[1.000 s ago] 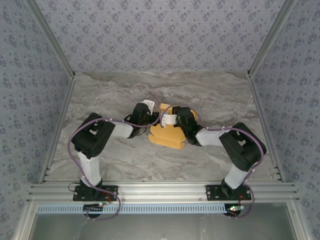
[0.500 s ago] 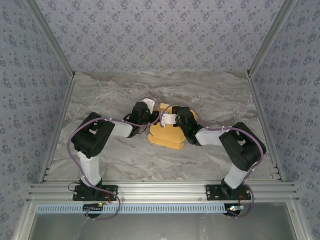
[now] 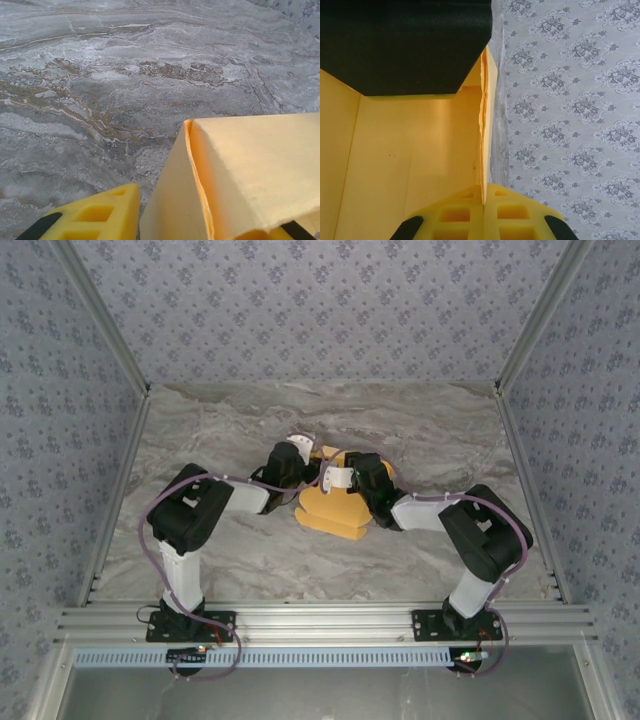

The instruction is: Fold the paper box

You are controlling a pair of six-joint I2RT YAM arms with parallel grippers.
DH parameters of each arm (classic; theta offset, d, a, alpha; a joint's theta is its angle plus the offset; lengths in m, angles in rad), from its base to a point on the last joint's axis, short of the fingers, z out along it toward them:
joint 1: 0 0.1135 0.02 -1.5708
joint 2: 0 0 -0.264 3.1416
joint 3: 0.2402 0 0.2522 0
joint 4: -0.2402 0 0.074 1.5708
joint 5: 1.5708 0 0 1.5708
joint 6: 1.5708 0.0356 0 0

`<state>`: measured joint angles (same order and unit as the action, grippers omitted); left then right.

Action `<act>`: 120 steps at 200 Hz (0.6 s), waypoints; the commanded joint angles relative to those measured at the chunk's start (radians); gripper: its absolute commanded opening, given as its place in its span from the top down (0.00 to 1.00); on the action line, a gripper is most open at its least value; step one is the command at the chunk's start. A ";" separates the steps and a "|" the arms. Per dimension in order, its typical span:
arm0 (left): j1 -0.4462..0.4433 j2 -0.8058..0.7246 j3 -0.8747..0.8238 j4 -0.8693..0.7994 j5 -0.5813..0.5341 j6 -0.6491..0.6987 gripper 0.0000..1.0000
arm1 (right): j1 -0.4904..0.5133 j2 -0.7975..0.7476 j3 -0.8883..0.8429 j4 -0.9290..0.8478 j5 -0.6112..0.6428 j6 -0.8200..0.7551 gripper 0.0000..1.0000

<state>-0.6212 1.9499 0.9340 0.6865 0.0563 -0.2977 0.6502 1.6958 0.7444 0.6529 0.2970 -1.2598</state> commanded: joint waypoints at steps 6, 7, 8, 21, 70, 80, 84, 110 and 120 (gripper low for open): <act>-0.003 0.001 0.042 -0.032 -0.243 -0.053 0.72 | 0.014 -0.020 0.000 -0.114 -0.041 0.030 1.00; -0.005 0.003 0.043 -0.035 -0.249 -0.055 0.72 | 0.014 -0.021 0.001 -0.114 -0.042 0.031 1.00; -0.005 0.003 0.045 -0.038 -0.255 -0.056 0.72 | 0.014 -0.022 0.001 -0.116 -0.042 0.032 1.00; -0.019 0.007 0.059 -0.073 -0.317 -0.074 0.73 | 0.016 -0.031 0.000 -0.125 -0.047 0.044 1.00; -0.053 0.021 0.100 -0.150 -0.466 -0.132 0.79 | 0.024 -0.043 -0.004 -0.141 -0.050 0.059 1.00; -0.059 0.022 0.108 -0.169 -0.494 -0.135 0.80 | 0.023 -0.044 -0.003 -0.142 -0.050 0.062 1.00; -0.063 0.023 0.113 -0.178 -0.506 -0.136 0.80 | 0.023 -0.044 -0.004 -0.142 -0.051 0.064 1.00; -0.079 0.026 0.118 -0.191 -0.564 -0.156 0.82 | 0.025 -0.045 -0.004 -0.143 -0.053 0.073 1.00; -0.086 0.029 0.120 -0.190 -0.583 -0.166 0.83 | 0.025 -0.045 -0.004 -0.143 -0.052 0.075 1.00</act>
<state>-0.7399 1.9514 1.0206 0.5102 -0.3058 -0.4084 0.6506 1.6779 0.7509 0.6106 0.2951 -1.2137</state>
